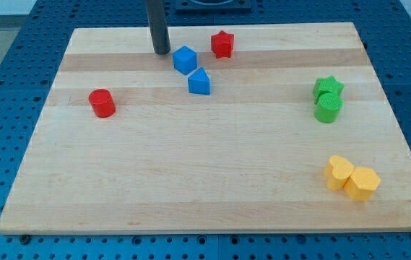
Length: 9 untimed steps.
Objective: Slide the blue cube to the top of the blue triangle
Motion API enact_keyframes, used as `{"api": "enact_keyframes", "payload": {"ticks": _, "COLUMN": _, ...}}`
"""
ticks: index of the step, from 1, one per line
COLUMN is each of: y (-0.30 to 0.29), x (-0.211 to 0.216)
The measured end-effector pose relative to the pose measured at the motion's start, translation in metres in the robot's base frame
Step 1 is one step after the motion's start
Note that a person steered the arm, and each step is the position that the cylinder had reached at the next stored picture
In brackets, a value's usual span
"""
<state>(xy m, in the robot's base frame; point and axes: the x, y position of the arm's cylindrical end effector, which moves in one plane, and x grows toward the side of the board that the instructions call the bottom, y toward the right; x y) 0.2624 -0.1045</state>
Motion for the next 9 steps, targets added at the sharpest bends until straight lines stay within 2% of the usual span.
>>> {"api": "enact_keyframes", "payload": {"ticks": 4, "y": 0.0, "x": 0.02}}
{"api": "enact_keyframes", "payload": {"ticks": 6, "y": 0.083, "x": 0.011}}
{"api": "enact_keyframes", "payload": {"ticks": 8, "y": 0.101, "x": 0.01}}
{"api": "enact_keyframes", "payload": {"ticks": 9, "y": 0.103, "x": 0.026}}
